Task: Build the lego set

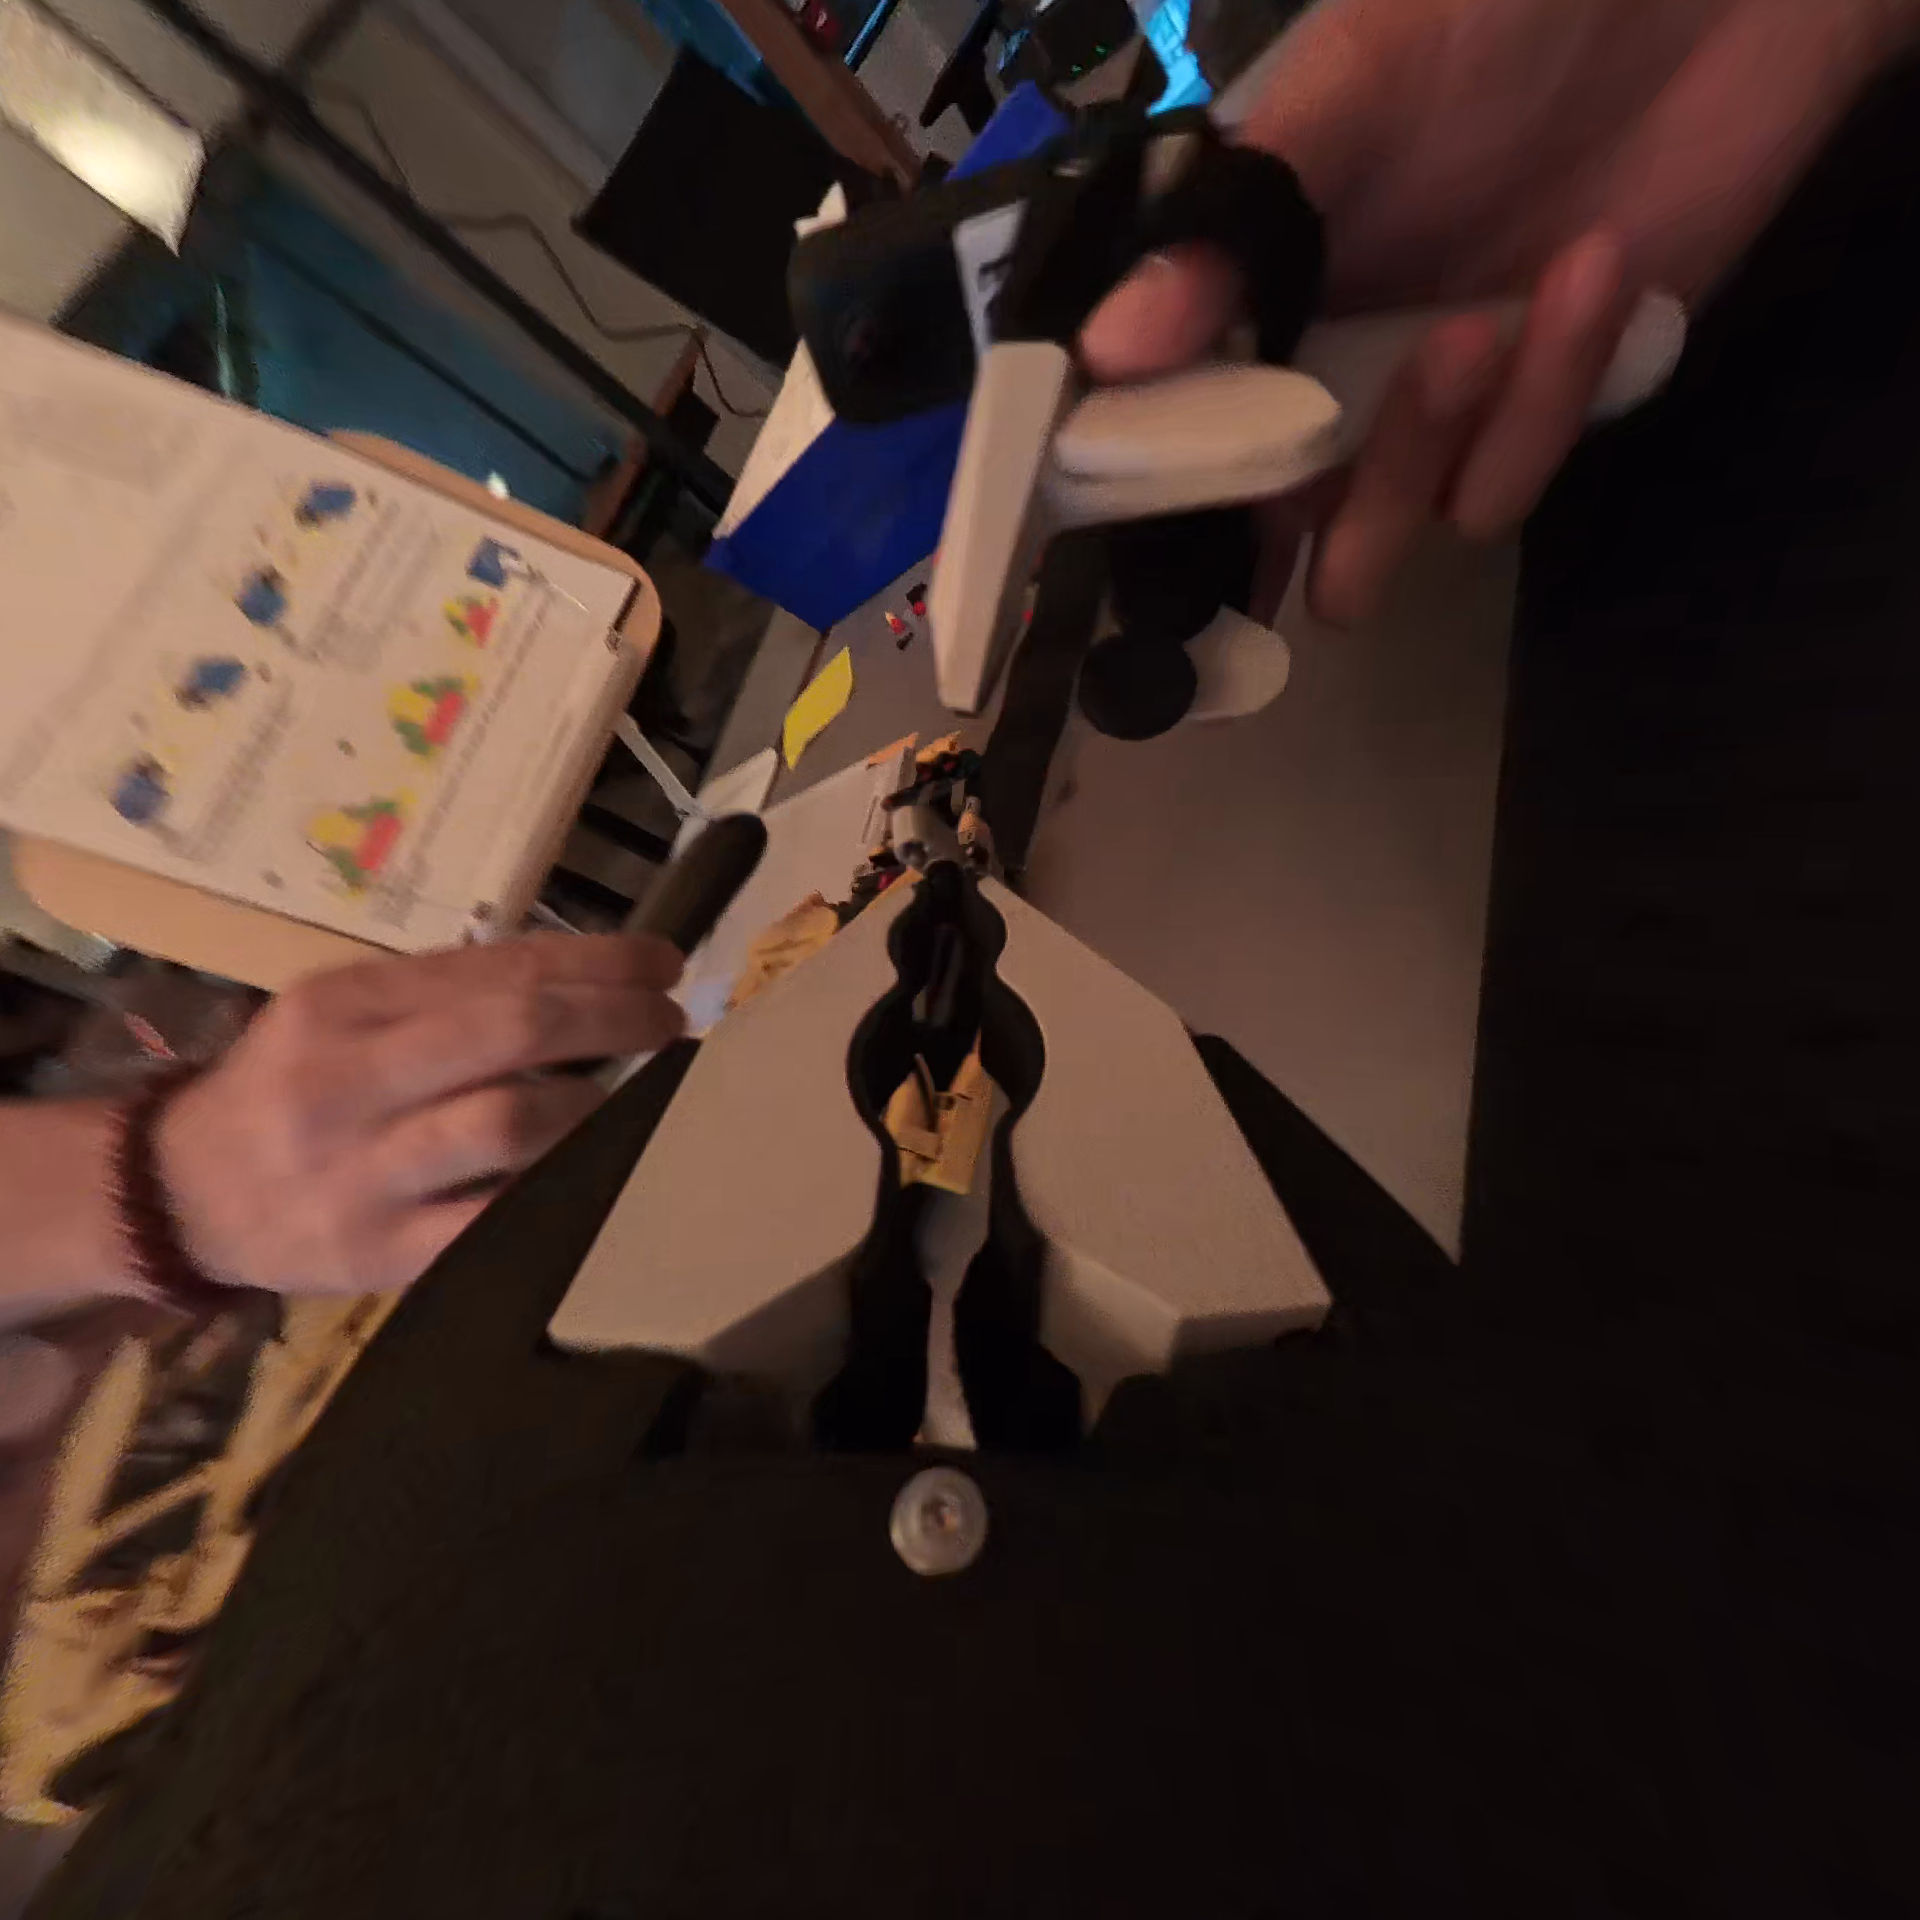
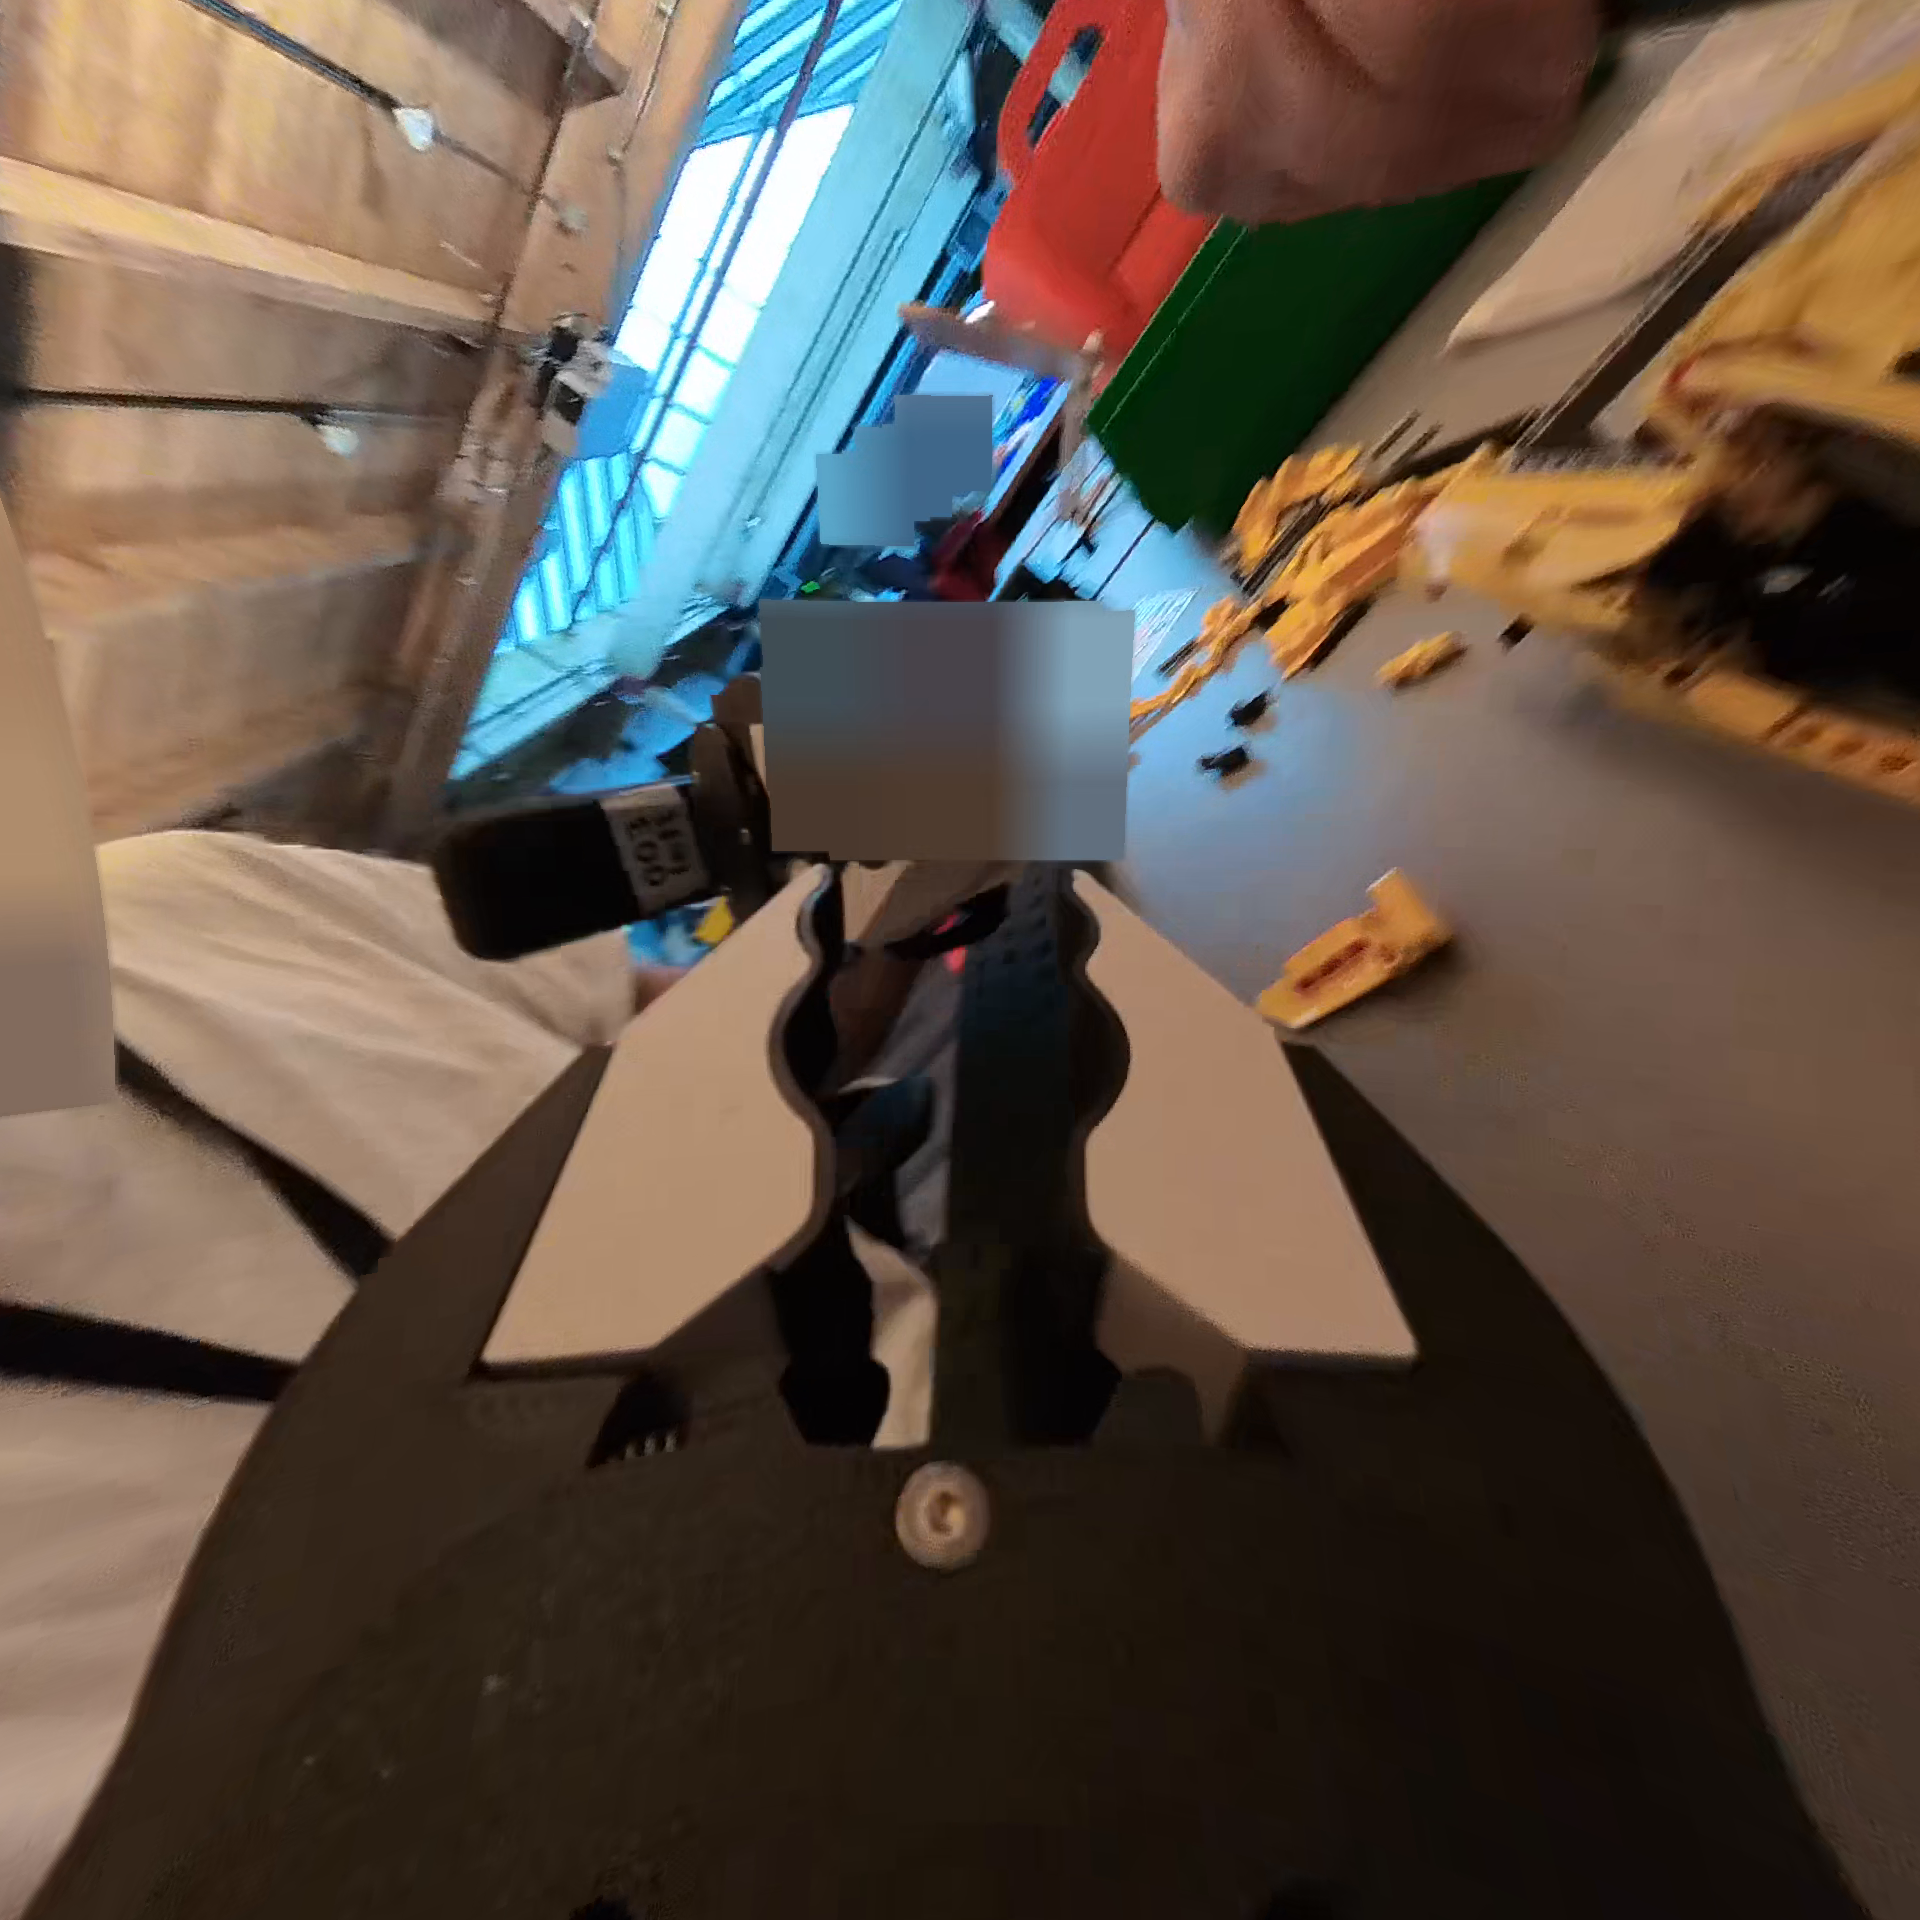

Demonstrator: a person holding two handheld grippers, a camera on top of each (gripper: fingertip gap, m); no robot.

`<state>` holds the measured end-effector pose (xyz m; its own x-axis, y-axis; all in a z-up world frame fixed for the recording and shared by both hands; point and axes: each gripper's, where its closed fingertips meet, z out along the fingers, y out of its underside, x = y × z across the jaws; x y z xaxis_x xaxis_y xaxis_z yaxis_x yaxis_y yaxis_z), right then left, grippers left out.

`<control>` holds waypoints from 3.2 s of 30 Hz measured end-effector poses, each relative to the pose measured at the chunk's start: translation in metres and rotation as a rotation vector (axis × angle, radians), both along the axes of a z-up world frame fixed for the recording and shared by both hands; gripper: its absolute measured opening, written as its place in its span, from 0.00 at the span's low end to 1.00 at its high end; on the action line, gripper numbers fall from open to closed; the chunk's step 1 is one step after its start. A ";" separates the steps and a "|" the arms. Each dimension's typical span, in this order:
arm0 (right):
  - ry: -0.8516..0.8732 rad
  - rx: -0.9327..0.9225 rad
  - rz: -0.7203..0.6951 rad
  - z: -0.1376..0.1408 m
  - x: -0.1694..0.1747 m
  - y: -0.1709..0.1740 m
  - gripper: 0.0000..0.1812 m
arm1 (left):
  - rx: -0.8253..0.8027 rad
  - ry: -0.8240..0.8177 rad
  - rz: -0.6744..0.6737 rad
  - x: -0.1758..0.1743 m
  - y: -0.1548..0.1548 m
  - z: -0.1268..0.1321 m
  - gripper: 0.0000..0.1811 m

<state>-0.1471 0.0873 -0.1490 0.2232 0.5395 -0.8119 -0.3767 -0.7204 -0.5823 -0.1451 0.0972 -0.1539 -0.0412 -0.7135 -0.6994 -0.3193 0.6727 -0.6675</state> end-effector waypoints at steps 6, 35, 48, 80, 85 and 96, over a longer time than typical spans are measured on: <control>0.081 -0.048 0.080 0.006 -0.012 -0.008 0.19 | 0.378 -0.006 -0.053 0.000 -0.010 0.001 0.02; -0.102 0.072 0.039 -0.009 -0.013 -0.010 0.08 | 0.492 0.068 -0.078 -0.005 -0.019 -0.010 0.02; -0.430 0.291 -0.075 -0.012 -0.017 -0.010 0.08 | -0.080 0.071 -0.056 -0.008 -0.020 -0.016 0.02; -0.185 -0.108 -0.068 -0.034 -0.003 -0.009 0.03 | -0.157 0.194 0.062 -0.028 0.036 -0.054 0.07; -0.173 -0.123 -0.046 -0.041 -0.008 -0.012 0.03 | -0.814 0.433 0.020 -0.034 0.050 -0.084 0.16; -0.095 -0.114 -0.060 -0.035 -0.001 -0.013 0.03 | -0.747 0.594 -0.227 -0.012 0.038 -0.104 0.04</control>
